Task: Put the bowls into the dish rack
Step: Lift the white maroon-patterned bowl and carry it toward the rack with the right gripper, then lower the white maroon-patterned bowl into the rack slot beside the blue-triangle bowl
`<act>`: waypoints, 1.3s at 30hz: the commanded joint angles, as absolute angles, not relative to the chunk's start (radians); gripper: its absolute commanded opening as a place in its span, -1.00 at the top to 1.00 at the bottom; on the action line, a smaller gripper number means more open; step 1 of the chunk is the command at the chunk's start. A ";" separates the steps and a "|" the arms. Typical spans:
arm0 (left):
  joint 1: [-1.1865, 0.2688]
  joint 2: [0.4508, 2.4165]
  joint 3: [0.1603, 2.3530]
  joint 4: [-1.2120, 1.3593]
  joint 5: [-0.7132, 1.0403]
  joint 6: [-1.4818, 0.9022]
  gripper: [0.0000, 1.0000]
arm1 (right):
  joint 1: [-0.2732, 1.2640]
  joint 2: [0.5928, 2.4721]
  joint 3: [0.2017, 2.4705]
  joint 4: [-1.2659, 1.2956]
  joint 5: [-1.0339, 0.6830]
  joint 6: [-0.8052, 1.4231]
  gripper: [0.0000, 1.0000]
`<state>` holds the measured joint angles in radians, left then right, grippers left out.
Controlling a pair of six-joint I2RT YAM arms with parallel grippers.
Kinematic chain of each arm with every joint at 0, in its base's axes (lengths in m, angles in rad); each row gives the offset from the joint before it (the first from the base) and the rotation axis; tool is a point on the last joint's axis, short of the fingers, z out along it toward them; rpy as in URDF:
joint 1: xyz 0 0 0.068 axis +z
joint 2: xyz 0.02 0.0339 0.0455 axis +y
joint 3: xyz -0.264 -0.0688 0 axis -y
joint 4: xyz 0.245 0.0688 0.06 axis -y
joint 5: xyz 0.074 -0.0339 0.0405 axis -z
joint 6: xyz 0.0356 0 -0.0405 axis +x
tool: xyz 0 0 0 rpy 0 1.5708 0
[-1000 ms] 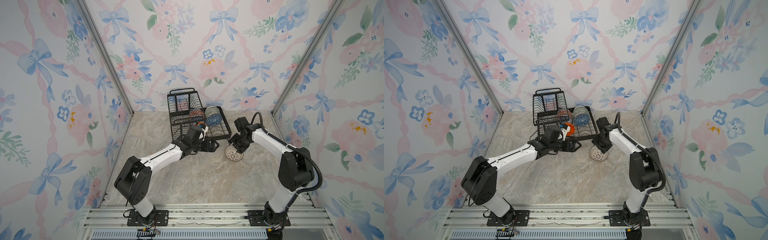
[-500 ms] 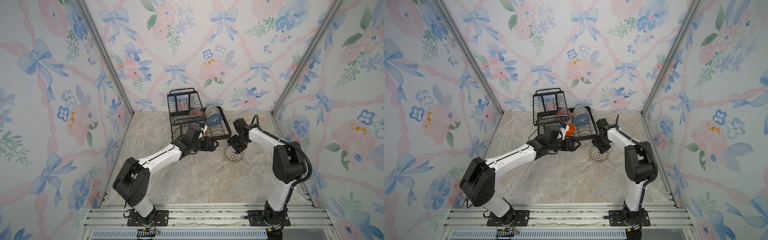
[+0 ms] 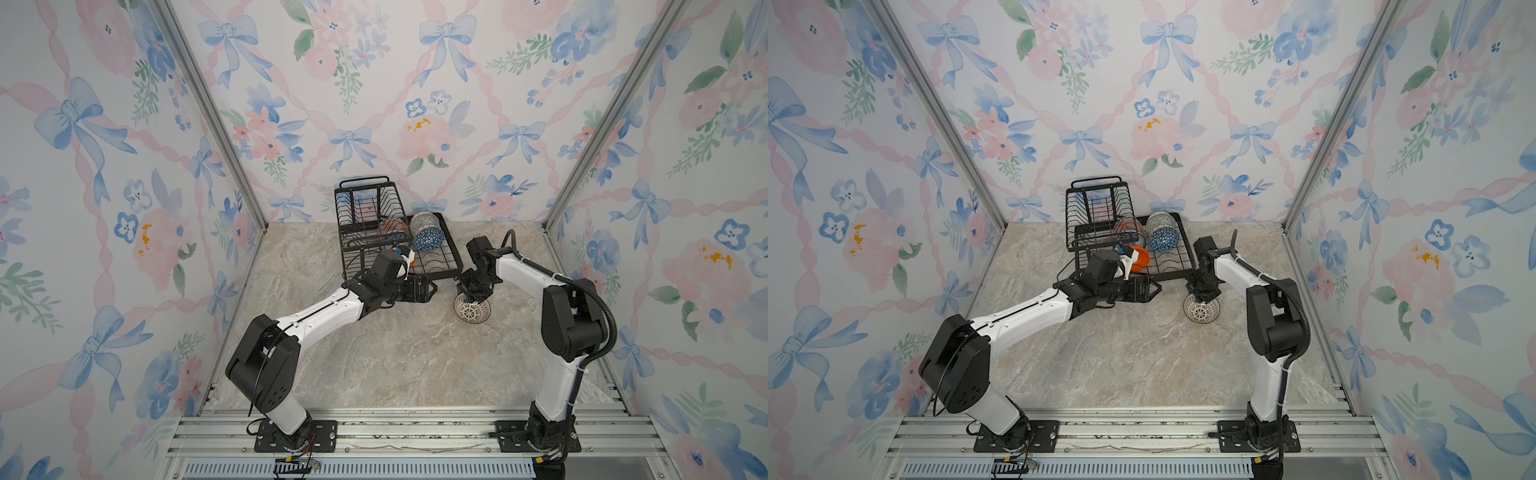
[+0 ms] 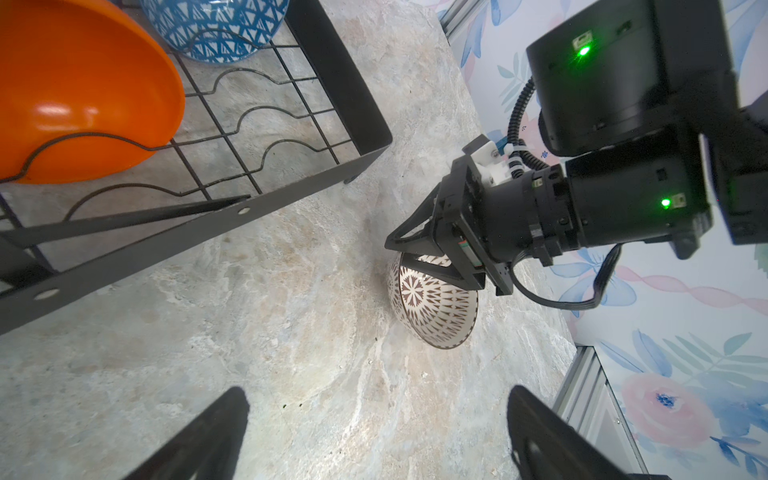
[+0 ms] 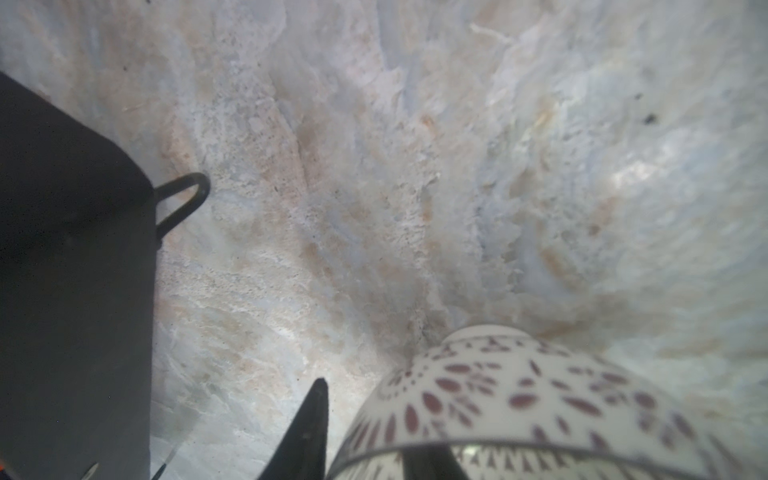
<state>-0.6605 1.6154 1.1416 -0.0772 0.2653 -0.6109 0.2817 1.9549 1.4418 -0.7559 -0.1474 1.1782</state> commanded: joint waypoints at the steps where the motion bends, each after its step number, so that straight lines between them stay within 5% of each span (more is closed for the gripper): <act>1: -0.663 1.585 1.127 -0.087 0.258 -0.594 -0.96 | 0.288 1.958 1.437 -0.753 -0.140 1.175 0.57; 10: -0.661 1.566 1.117 -0.087 0.252 -0.585 -0.96 | 0.298 1.869 1.431 -0.739 -0.147 1.197 1.00; 28: -0.667 1.459 1.101 -0.087 0.208 -0.520 -0.96 | 0.326 1.739 1.541 -0.498 -0.176 1.297 1.00; 39: -0.691 1.321 1.055 -0.085 0.082 -0.472 -0.96 | 0.340 1.746 1.508 0.013 -0.192 1.288 1.00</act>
<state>-0.6815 1.3579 1.0752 -0.0772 0.1390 -0.5110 0.3233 1.7664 1.5032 -0.2359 -0.1764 1.2915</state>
